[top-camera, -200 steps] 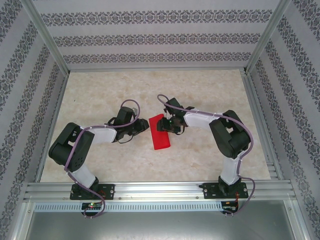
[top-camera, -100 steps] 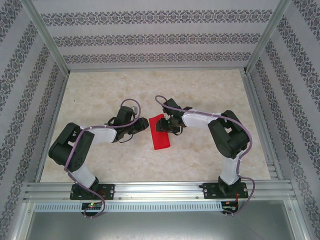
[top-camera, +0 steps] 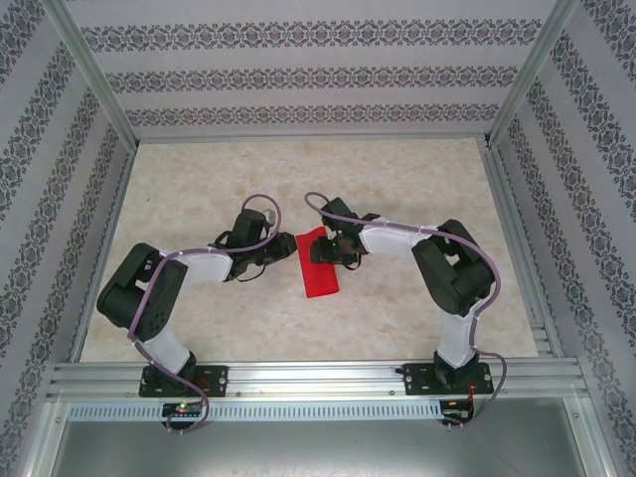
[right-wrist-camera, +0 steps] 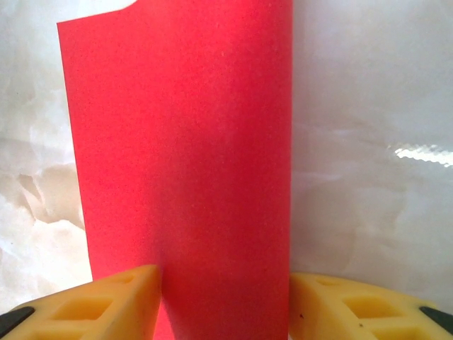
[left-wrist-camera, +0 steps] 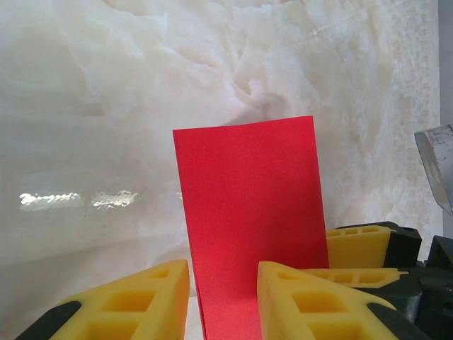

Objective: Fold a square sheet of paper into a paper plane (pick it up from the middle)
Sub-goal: Hold the square sheet of paper at the center of the table.

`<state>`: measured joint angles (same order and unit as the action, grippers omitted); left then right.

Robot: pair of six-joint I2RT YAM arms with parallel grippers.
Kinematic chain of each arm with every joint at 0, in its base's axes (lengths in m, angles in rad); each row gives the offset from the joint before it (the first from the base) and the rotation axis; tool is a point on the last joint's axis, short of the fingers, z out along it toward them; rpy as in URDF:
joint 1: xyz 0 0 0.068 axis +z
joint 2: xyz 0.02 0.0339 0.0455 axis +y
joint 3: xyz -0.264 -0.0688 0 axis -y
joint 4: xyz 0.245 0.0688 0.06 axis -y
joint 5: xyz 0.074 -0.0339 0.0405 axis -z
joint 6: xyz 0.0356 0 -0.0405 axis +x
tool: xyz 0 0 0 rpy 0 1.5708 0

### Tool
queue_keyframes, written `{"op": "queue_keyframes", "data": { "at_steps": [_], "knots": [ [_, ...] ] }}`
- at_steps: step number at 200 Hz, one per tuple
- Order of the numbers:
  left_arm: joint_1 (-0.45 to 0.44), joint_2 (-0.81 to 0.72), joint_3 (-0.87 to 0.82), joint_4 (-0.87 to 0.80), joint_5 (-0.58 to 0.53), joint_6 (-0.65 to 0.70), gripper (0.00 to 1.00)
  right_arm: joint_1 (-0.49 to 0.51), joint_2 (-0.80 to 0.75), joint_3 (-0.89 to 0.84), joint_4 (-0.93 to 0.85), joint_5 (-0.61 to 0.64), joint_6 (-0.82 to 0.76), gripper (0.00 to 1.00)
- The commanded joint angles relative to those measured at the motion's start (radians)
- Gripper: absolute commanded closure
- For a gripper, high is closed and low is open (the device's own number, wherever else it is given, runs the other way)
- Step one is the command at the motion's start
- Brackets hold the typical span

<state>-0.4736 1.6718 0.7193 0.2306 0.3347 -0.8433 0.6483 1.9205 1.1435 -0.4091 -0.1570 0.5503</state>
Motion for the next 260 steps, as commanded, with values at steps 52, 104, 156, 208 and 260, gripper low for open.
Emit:
{"op": "queue_keyframes", "data": {
  "at_steps": [52,104,156,208,260],
  "knots": [
    [-0.021,0.038,0.060,-0.008,0.061,0.023,0.69,-0.012,0.186,-0.083,-0.005,0.166,-0.044,0.47],
    [-0.047,0.093,0.118,-0.069,0.061,0.027,0.77,-0.012,0.196,-0.079,-0.010,0.162,-0.042,0.48],
    [-0.047,0.127,0.134,-0.092,0.054,0.010,0.90,-0.013,0.203,-0.075,-0.013,0.158,-0.032,0.49],
    [-0.048,0.143,0.138,-0.080,0.071,0.000,0.93,-0.015,0.218,-0.064,-0.029,0.159,-0.021,0.48],
    [-0.049,0.151,0.138,-0.076,0.076,-0.002,0.95,-0.015,0.236,-0.053,-0.043,0.161,-0.009,0.47]
  ]
}}
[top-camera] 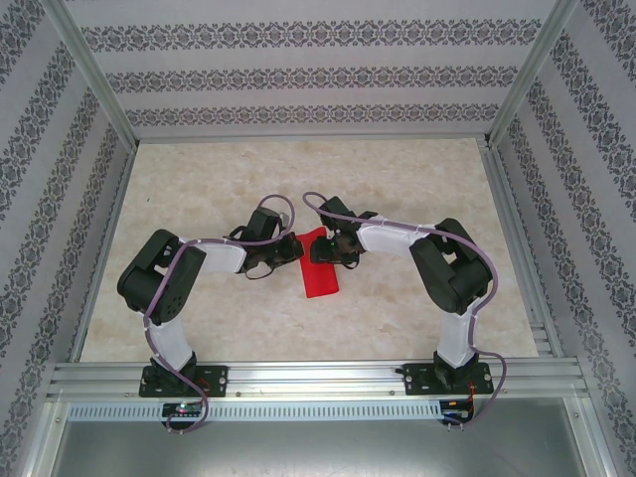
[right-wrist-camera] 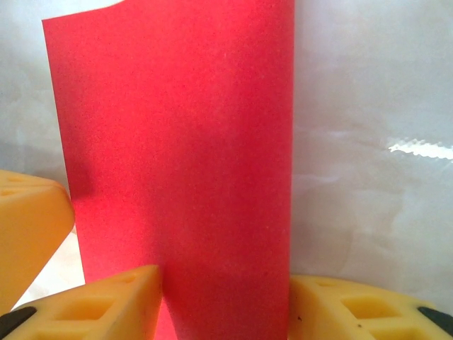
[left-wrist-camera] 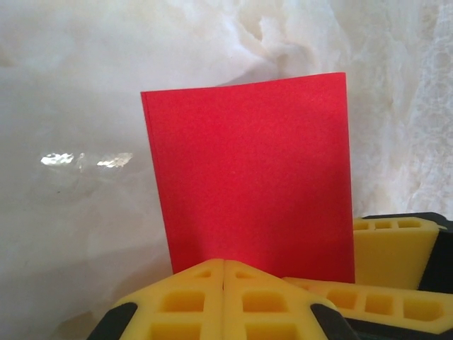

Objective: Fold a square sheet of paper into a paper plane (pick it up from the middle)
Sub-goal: Hold the square sheet of paper at the center of the table.

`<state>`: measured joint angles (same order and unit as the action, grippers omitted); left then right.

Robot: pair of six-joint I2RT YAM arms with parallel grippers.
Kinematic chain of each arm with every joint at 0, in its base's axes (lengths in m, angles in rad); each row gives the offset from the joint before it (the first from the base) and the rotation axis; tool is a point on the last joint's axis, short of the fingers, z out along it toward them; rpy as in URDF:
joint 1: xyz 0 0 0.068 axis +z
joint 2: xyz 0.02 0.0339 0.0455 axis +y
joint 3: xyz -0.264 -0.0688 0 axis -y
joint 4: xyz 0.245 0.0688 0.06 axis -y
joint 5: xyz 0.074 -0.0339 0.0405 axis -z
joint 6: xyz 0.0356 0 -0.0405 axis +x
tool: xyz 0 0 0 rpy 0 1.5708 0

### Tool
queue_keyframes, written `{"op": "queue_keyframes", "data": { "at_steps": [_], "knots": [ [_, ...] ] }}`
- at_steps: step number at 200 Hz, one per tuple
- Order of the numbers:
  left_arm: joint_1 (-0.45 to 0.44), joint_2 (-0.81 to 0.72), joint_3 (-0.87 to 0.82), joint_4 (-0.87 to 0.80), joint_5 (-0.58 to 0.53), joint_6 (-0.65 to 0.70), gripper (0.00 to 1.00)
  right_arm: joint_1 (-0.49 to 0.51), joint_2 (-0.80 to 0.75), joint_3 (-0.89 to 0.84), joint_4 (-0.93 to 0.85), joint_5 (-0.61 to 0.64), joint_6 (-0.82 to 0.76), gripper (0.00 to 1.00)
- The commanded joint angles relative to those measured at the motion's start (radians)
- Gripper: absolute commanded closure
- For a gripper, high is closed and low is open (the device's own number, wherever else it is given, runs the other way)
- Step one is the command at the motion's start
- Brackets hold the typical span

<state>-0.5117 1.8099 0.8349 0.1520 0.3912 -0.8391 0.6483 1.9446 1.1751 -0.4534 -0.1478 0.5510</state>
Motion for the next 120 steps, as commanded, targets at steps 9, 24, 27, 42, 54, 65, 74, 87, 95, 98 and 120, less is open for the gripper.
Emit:
{"op": "queue_keyframes", "data": {
  "at_steps": [9,24,27,42,54,65,74,87,95,98,120],
  "knots": [
    [-0.009,0.014,0.023,0.003,0.022,-0.007,0.95,-0.014,0.212,-0.084,0.000,0.154,-0.008,0.47],
    [-0.010,0.017,0.024,0.001,0.021,-0.008,0.96,-0.014,0.218,-0.082,-0.004,0.152,-0.008,0.46],
    [-0.010,0.016,0.024,0.001,0.021,-0.008,0.96,-0.014,0.218,-0.081,-0.005,0.152,-0.007,0.46],
    [-0.010,0.020,0.024,0.004,0.020,-0.009,0.96,-0.013,0.221,-0.081,-0.002,0.152,-0.005,0.46],
    [-0.010,0.023,0.025,0.004,0.023,-0.011,0.96,-0.012,0.222,-0.082,-0.001,0.150,-0.003,0.46],
    [-0.010,0.025,0.026,0.004,0.024,-0.011,0.96,-0.011,0.224,-0.081,-0.001,0.150,-0.003,0.45],
    [-0.011,0.027,0.026,0.004,0.026,-0.009,0.97,-0.010,0.225,-0.083,0.000,0.149,-0.004,0.45],
    [-0.012,0.032,0.027,0.002,0.029,-0.008,0.97,-0.011,0.227,-0.083,0.002,0.148,-0.004,0.45],
    [-0.012,0.035,0.030,0.000,0.030,-0.006,0.97,-0.010,0.226,-0.083,0.004,0.148,-0.007,0.45],
    [-0.013,0.036,0.032,0.000,0.031,-0.006,0.97,-0.011,0.228,-0.083,0.003,0.148,-0.007,0.45],
    [-0.013,0.038,0.033,-0.002,0.032,-0.005,0.98,-0.009,0.231,-0.083,0.004,0.147,-0.009,0.46]
  ]
}}
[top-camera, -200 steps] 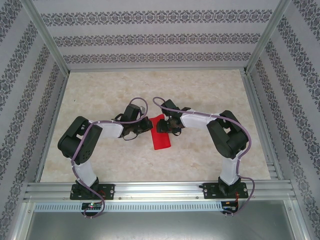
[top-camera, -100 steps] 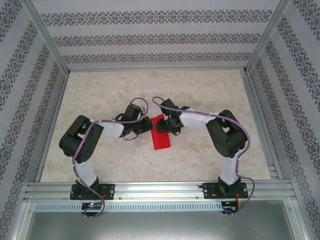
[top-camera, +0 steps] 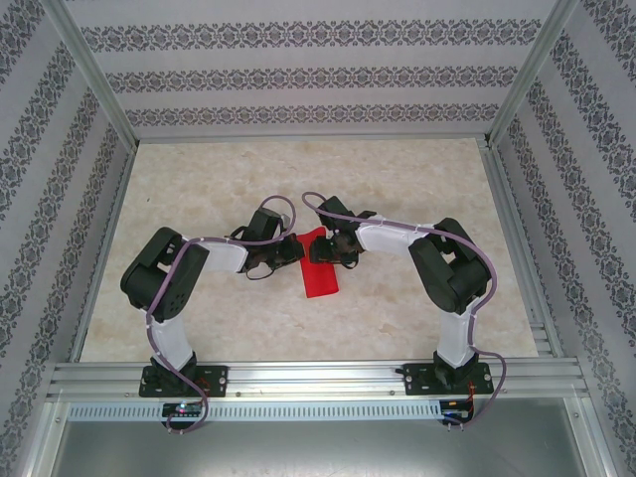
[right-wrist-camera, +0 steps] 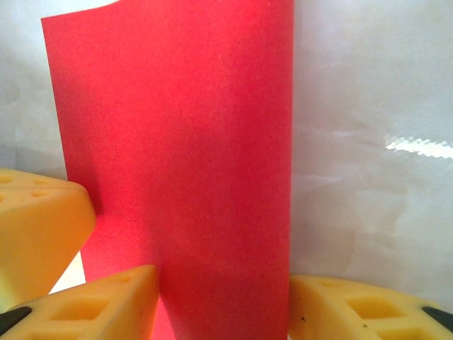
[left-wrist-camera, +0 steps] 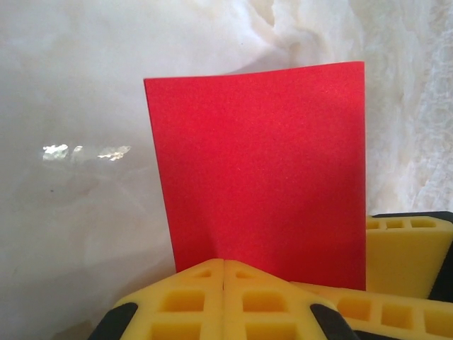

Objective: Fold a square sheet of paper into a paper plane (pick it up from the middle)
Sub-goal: Hold the square sheet of paper at the center of the table.

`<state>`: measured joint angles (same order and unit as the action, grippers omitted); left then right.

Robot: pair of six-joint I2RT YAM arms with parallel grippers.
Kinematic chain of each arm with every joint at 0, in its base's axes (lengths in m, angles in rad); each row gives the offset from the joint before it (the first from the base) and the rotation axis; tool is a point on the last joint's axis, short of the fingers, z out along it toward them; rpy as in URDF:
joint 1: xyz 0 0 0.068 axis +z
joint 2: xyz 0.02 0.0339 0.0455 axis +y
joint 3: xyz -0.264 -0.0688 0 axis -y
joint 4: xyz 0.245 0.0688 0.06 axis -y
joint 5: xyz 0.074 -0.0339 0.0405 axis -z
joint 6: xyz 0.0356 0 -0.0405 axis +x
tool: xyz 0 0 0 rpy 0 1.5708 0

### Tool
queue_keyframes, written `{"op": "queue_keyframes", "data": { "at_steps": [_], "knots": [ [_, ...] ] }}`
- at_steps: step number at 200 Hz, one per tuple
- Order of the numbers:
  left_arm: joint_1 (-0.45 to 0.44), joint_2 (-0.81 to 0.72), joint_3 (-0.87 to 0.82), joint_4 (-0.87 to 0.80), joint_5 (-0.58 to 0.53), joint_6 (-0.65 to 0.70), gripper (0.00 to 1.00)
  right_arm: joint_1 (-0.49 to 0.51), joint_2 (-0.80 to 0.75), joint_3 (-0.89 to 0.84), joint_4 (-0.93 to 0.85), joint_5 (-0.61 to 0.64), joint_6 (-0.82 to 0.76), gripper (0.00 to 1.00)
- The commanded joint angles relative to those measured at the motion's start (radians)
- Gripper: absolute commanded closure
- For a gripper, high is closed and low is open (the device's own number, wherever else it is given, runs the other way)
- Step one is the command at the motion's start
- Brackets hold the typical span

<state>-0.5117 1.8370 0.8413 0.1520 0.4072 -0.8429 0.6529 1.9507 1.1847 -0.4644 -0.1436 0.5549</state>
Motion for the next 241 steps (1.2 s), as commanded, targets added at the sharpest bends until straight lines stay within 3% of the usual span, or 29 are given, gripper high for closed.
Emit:
{"op": "queue_keyframes", "data": {
  "at_steps": [1,57,140,241],
  "knots": [
    [-0.013,0.010,0.028,-0.002,0.017,-0.001,0.98,-0.013,0.225,-0.092,0.015,0.143,-0.012,0.46],
    [-0.019,0.017,0.043,-0.044,0.006,0.008,0.99,-0.012,0.230,-0.092,0.015,0.143,-0.016,0.46],
    [-0.039,0.066,0.113,-0.321,-0.091,0.050,1.00,-0.013,0.195,-0.098,0.021,0.116,-0.008,0.46],
    [-0.038,0.100,0.114,-0.367,-0.121,0.069,1.00,-0.116,-0.153,-0.091,0.020,-0.108,-0.031,0.41]
  ]
}}
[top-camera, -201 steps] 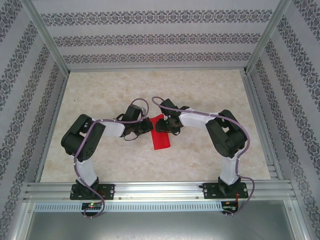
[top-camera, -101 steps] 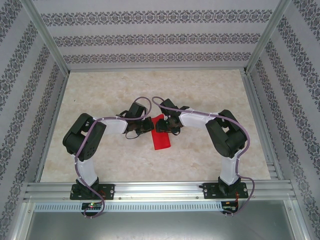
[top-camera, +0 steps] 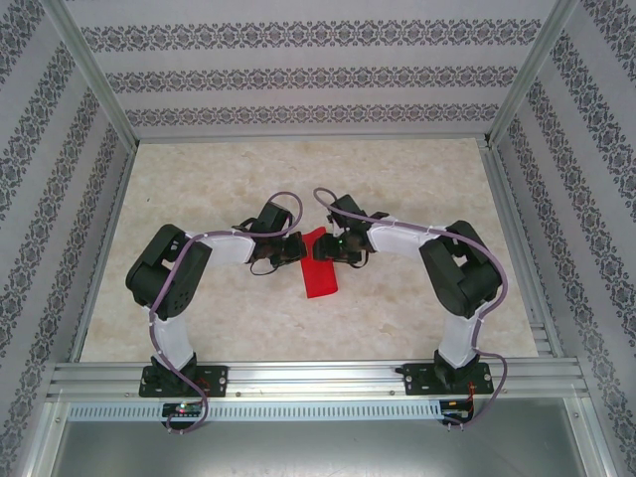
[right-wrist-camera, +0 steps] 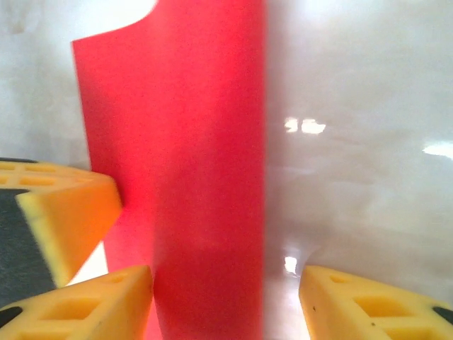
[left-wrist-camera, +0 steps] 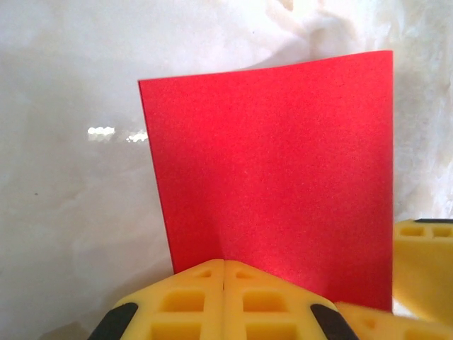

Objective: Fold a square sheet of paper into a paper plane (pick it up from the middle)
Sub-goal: Hold the square sheet of paper at the center of the table.

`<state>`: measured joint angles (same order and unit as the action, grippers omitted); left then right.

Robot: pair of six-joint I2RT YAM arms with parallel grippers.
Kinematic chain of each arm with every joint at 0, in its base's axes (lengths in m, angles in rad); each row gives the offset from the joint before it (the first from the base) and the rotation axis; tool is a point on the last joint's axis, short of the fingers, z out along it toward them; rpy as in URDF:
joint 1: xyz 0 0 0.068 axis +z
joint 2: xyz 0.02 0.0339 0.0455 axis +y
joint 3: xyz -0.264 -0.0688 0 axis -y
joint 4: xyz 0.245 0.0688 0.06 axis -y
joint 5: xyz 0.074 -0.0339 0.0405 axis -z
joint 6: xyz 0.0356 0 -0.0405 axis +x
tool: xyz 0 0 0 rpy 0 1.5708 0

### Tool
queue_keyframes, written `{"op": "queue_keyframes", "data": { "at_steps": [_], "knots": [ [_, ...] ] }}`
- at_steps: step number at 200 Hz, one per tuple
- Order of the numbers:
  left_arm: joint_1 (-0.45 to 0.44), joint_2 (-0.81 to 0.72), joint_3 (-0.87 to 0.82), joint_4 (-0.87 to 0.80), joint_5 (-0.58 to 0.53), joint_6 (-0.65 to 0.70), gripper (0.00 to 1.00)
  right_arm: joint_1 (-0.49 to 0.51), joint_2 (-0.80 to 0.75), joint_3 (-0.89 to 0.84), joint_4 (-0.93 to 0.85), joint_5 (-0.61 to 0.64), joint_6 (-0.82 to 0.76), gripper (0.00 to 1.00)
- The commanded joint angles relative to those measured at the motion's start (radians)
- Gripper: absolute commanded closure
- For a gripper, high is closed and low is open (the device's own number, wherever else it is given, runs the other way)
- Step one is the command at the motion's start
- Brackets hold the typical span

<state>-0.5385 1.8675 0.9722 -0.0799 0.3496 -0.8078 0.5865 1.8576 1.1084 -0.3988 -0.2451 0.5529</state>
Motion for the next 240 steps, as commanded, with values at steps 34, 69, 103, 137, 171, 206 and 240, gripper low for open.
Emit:
{"op": "queue_keyframes", "data": {
  "at_steps": [34,69,103,137,171,206,240],
  "knots": [
    [-0.011,0.077,-0.016,-0.137,-0.063,0.035,1.00,-0.095,-0.142,-0.030,-0.017,-0.107,-0.068,0.45],
    [-0.012,0.081,-0.014,-0.148,-0.068,0.036,1.00,-0.077,-0.126,-0.006,0.028,-0.231,-0.045,0.66],
    [-0.012,0.086,-0.012,-0.153,-0.070,0.036,1.00,-0.034,-0.047,0.057,0.037,-0.275,-0.021,0.85],
    [-0.011,0.090,-0.008,-0.158,-0.070,0.034,1.00,-0.014,0.039,0.124,-0.002,-0.264,-0.012,0.93],
    [-0.012,0.092,-0.009,-0.164,-0.073,0.028,1.00,-0.011,0.100,0.154,-0.037,-0.262,-0.017,0.96],
    [-0.011,0.095,-0.008,-0.185,-0.084,0.021,1.00,-0.019,0.145,0.176,-0.091,-0.218,-0.036,0.97],
    [-0.012,0.104,-0.001,-0.214,-0.099,0.024,1.00,-0.040,0.170,0.155,-0.091,-0.203,-0.051,0.98]
  ]
}}
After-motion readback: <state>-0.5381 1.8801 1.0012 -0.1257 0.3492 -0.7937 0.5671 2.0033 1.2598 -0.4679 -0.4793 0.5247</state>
